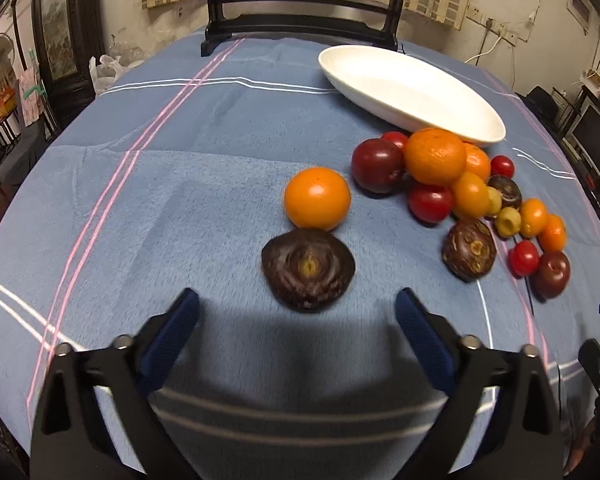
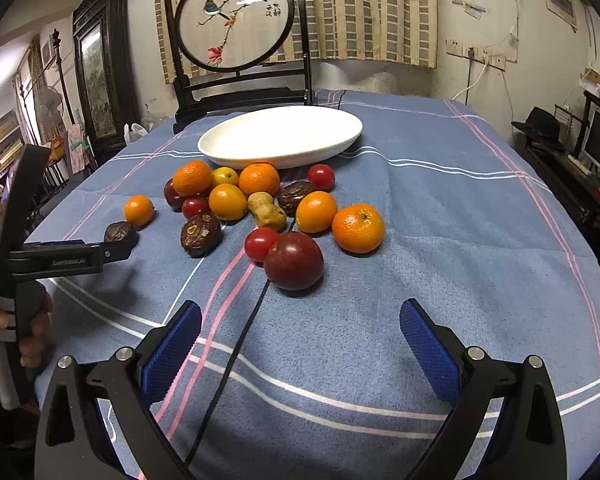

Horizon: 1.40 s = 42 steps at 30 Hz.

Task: Organize fruits
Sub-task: 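Grasp a dark brown dried fruit with the left tool while the right tool grasps a large dark red tomato, then carry both fruits over the white plate and open both tools to release them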

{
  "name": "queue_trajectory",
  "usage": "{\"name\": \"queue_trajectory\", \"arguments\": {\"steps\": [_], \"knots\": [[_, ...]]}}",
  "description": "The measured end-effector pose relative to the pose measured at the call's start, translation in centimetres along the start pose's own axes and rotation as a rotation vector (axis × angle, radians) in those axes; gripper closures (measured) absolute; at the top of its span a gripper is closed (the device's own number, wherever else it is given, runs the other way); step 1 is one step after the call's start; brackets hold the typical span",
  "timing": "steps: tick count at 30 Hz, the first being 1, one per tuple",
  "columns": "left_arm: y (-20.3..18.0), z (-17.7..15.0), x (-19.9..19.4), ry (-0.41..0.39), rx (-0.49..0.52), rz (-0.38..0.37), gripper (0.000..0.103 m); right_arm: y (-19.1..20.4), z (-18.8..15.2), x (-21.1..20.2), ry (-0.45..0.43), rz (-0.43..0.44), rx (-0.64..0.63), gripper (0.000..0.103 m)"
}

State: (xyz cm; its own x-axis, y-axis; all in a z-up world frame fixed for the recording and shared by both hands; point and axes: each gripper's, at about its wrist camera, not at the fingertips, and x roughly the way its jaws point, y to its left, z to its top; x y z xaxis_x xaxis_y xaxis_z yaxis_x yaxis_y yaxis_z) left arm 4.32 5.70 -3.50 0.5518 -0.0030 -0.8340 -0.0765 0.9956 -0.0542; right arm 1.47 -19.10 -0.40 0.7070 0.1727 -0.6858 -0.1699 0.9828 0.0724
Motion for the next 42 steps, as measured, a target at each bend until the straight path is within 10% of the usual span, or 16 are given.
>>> {"name": "queue_trajectory", "arguments": {"steps": [5, 18, 23, 25, 28, 42], "knots": [[-1.1, 0.8, 1.0, -0.003, 0.057, 0.028, 0.055, -1.0, 0.5, 0.5, 0.020, -0.004, 0.023, 0.003], [-1.5, 0.3, 0.6, -0.013, 0.082, -0.054, 0.057, 0.7, 2.9, 5.1, 0.189, -0.039, -0.098, 0.004], [-1.4, 0.0, 0.3, -0.012, 0.084, -0.072, 0.057, 1.8, 3.9, 6.9, 0.229, -0.026, -0.138, 0.031], [-1.3, 0.0, 0.3, -0.011, 0.083, -0.077, 0.057, 2.0, 4.1, 7.7, 0.258, -0.016, -0.151, 0.061], [-1.3, 0.1, 0.0, -0.011, 0.090, -0.092, 0.057, 1.9, 4.2, 7.7, 0.268, -0.015, -0.144, 0.061], [-5.0, 11.4, -3.5, -0.161, 0.161, -0.167, 0.057, 1.4, 13.2, 5.0, 0.027, 0.079, -0.100, 0.061]]}}
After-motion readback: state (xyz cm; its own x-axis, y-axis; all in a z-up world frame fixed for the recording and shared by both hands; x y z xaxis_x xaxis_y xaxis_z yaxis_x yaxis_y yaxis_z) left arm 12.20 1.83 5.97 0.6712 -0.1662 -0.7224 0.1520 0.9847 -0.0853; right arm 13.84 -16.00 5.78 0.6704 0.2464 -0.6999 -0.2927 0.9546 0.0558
